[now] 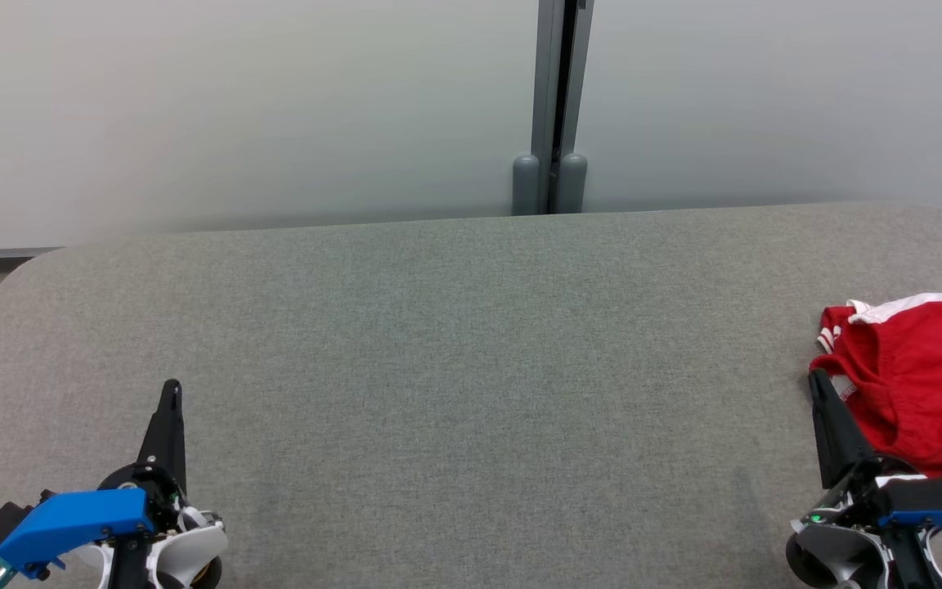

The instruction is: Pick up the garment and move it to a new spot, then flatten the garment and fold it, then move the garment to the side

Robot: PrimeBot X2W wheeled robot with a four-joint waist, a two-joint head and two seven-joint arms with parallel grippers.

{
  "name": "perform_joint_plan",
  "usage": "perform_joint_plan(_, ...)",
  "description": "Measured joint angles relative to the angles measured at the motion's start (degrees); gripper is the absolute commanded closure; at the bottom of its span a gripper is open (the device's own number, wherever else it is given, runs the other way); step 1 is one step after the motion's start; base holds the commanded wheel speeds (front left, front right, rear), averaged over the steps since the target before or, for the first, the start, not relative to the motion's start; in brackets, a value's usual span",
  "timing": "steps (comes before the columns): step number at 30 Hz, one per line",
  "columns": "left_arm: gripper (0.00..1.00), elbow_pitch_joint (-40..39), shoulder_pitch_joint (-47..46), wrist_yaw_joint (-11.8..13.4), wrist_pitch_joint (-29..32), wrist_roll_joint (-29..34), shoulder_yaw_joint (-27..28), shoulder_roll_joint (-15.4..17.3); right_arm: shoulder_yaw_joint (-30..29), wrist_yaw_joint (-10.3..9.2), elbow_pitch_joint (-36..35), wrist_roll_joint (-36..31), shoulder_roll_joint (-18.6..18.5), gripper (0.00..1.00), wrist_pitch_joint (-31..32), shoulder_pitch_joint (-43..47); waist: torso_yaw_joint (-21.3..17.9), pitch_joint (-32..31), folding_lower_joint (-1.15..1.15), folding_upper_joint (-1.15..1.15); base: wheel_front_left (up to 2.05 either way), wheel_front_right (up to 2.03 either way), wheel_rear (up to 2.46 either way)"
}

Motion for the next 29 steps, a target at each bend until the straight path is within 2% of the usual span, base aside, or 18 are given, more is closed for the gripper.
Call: perform_joint_plan(29,1.0,0.0,0.0,0.0,0.0,0.0,0.0,0.0,0.0,0.0,0.0,0.0,0.0,1.0,0.0,0.0,0.0,0.0,0.0,0.0,0.0,0.0,0.0)
